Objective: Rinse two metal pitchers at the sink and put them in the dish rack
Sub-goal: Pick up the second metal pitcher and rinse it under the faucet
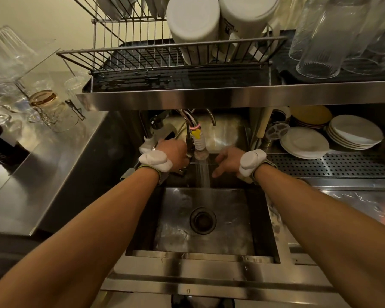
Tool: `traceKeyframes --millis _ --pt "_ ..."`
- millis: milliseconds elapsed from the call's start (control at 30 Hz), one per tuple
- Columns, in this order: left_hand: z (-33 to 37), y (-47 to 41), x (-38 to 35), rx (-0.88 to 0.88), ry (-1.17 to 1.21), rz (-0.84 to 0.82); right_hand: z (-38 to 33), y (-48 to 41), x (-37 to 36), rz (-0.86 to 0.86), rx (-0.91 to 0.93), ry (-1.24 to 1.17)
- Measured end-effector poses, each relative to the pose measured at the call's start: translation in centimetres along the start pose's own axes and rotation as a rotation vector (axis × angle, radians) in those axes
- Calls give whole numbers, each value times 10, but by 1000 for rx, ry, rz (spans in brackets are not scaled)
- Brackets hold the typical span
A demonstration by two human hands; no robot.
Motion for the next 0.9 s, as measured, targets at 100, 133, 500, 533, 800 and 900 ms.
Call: traceKeyframes --millis 100,133,500,533,800,900 --pt "-8 -5 -18 128 219 -115 6 -1 -7 -16 -19 11" --pt "-7 -5 -26 148 280 -160 8 -3 -9 -24 -21 16" --pt "-6 -12 -46 239 639 -192 6 -14 -15 7 -4 9" --pt "-7 -13 -45 211 610 -195 6 -15 -15 -2 -5 21" --pt "1 -8 -13 53 102 -44 6 -12 -5 -55 -63 108" --pt "7 -3 1 -32 -40 36 5 -9 -3 -50 -54 138"
Point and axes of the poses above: each hand's wrist, its own y-axis away from the middle knuckle, its own x-axis out of the back of the hand, z = x × y, the point moved 2 cm from there along -y, towards the middle knuckle, and after that the axes turned 2 degrees about x, right-handed, at the moved point
